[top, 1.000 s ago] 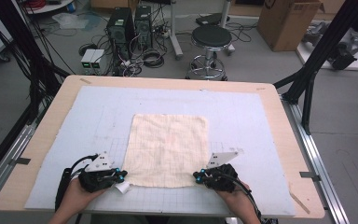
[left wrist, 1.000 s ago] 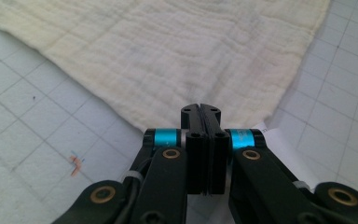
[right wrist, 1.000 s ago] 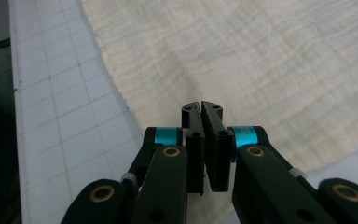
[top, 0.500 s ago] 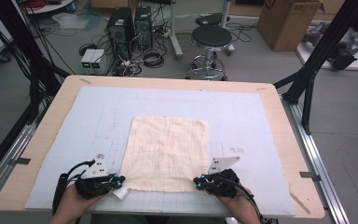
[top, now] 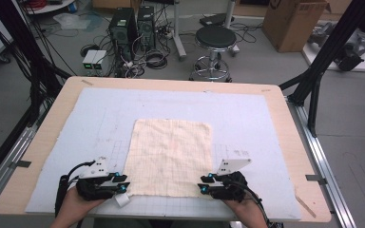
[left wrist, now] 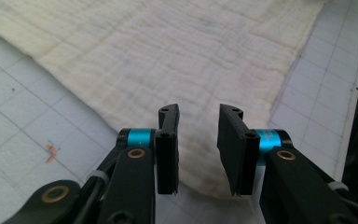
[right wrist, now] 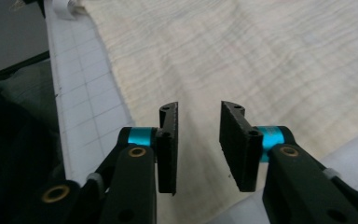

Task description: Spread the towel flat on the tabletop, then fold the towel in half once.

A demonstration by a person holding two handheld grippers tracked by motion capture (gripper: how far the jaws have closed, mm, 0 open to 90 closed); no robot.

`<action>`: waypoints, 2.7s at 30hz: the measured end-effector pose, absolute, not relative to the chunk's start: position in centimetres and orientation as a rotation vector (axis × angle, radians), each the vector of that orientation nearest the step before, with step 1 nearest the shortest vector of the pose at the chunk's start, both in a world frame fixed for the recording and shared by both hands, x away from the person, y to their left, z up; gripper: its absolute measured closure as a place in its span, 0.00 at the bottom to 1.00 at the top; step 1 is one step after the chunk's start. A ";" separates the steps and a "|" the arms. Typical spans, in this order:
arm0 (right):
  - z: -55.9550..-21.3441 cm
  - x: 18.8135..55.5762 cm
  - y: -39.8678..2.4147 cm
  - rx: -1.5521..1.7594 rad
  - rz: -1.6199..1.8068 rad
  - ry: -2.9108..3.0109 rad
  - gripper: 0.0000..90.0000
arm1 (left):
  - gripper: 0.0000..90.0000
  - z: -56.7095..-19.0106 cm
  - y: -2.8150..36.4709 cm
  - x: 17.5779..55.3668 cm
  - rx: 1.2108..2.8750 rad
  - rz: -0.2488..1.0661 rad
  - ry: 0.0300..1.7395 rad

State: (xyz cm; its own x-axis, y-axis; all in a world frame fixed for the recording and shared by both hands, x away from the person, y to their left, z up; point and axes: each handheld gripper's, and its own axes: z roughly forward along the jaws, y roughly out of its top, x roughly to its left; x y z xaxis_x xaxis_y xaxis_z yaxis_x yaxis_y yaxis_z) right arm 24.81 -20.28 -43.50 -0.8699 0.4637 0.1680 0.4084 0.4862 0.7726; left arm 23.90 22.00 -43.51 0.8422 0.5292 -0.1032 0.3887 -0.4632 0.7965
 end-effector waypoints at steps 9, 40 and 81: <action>-43.2 25.8 -20.6 0.846 1.403 2.567 0.52 | 0.60 -43.1 22.5 24.3 2.037 0.248 0.681; -43.0 26.6 -20.2 0.849 1.358 2.482 0.28 | 0.37 -43.0 23.8 25.1 1.959 0.349 0.770; -38.4 35.8 -20.2 0.926 1.294 2.519 0.28 | 0.40 -38.5 21.6 33.0 1.994 0.240 0.826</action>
